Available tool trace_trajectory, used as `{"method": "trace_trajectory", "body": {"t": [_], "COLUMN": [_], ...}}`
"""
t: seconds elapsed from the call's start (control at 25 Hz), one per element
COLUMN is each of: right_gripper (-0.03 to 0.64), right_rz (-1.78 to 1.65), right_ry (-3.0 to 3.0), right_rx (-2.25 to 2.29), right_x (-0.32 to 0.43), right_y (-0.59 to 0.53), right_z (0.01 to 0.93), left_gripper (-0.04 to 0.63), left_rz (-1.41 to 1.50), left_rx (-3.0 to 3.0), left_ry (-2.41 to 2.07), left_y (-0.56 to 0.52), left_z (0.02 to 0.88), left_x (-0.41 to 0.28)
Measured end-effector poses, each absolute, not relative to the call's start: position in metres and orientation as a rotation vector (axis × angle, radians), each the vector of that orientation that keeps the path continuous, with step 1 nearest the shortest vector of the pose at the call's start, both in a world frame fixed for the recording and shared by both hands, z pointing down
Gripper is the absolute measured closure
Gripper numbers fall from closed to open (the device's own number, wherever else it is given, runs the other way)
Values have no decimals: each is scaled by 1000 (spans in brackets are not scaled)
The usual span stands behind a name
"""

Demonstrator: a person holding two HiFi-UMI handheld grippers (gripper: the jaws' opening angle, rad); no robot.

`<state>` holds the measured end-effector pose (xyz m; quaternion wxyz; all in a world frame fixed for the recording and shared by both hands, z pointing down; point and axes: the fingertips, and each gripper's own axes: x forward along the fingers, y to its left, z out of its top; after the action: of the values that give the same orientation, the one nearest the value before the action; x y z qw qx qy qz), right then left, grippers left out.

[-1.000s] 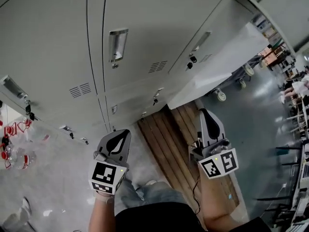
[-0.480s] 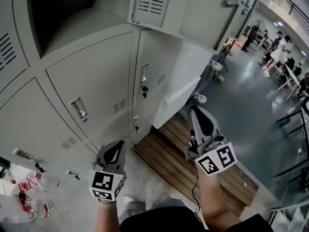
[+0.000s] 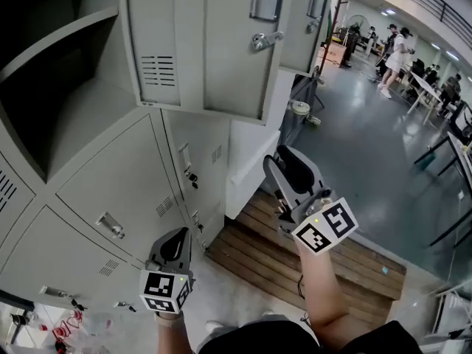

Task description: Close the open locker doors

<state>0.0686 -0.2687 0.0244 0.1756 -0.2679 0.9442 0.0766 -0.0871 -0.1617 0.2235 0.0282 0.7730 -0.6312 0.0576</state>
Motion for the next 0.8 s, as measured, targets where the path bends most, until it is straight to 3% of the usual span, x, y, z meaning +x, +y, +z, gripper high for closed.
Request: {"method": "trace_trajectory", "body": {"t": [0.28,0.8], "right_gripper": [348,345], "right_rz": [211,198], "right_ry": [2682,2680], "right_rx": [-599,-460], "right_x": [54,34], "right_y": [-282,-275], "right_z": [-20,-55], "left_gripper": [578,578], "left_rz": [194,239], "left_rx": [2427,2406], "left_ry": [-1934,-1963], "left_y": [-190,-190], "left_z": [198,184], "left_x": [-78,-74]}}
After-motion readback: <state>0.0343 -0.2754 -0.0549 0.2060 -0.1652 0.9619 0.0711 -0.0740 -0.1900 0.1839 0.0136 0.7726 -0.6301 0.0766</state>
